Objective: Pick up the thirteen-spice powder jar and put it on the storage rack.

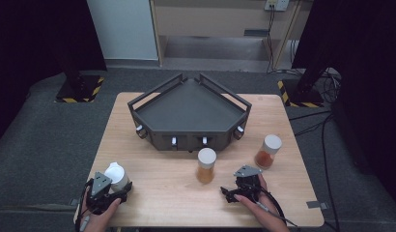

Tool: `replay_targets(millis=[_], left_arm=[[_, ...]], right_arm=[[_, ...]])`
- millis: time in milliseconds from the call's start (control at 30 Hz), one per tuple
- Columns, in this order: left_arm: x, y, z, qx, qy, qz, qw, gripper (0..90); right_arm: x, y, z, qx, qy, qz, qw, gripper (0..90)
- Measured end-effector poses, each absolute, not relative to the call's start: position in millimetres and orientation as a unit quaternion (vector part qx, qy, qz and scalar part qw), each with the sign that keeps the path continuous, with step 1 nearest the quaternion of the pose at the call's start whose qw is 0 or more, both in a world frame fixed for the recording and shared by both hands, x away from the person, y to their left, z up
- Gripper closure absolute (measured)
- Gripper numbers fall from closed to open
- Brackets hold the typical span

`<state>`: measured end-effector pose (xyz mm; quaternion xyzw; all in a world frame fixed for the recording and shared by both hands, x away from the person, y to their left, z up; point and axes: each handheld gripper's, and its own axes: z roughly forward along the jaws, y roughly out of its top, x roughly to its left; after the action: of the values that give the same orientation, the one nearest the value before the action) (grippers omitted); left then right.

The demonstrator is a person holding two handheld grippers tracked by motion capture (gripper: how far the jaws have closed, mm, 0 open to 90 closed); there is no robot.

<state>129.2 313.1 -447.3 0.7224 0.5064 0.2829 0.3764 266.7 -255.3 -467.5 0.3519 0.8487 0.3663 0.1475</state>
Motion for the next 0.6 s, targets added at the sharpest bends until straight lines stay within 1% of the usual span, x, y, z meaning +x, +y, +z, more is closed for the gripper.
replay_targets(millis=[33,267,600], left_arm=[[127,311,-444,0.727,0.498,0.29,0.374,29.6],[125,311,-434,0.736,0.474,0.29,0.387,29.7],[132,315,-428,0.754,0.447,0.281,0.392,29.7]], right_arm=[[267,-255,-468,0.352,0.849,0.366,0.147,0.6],[267,-255,-468,0.352,0.849,0.366,0.148,0.6],[267,-255,-468,0.352,0.849,0.366,0.148,0.6]])
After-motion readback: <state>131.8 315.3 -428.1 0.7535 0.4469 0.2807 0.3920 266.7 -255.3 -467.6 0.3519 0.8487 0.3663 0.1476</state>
